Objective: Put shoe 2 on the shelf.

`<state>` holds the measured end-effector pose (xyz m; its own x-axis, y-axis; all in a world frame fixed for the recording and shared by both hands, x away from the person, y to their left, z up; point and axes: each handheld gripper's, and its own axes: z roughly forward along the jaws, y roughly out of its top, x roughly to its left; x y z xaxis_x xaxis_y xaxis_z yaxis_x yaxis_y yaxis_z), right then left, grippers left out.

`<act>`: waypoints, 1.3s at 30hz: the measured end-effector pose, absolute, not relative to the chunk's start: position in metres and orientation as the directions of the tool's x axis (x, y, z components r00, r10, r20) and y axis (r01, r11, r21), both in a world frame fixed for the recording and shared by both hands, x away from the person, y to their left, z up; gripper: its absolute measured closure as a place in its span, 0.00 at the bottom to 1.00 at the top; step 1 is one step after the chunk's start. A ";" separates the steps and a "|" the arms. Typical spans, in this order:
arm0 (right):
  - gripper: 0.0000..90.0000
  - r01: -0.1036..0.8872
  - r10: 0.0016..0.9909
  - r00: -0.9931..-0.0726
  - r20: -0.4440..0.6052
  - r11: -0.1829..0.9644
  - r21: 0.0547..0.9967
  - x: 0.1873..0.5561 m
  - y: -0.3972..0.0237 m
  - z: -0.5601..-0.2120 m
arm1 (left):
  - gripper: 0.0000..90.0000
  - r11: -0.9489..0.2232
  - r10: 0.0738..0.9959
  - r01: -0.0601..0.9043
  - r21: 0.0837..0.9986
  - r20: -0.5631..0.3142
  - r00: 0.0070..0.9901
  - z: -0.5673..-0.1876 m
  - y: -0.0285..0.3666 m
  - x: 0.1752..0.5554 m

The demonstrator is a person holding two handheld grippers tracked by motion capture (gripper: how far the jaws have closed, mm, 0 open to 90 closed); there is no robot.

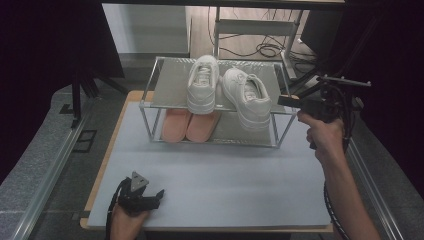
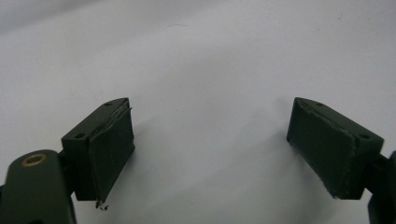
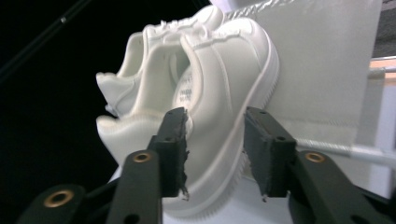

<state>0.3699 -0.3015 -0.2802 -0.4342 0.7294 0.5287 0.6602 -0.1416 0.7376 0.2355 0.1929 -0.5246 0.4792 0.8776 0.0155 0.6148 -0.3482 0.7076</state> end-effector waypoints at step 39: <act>0.98 0.646 0.679 -0.526 0.512 -0.072 0.760 0.354 -0.266 -0.325 | 0.16 -0.346 0.879 0.612 0.711 0.016 0.477 -0.525 0.193 0.235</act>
<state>0.3542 -0.2664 -0.3249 -0.5258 0.6793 0.5120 0.6463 -0.0723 0.7596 0.2353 0.1925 -0.5249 0.4773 0.8786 0.0164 0.6124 -0.3460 0.7109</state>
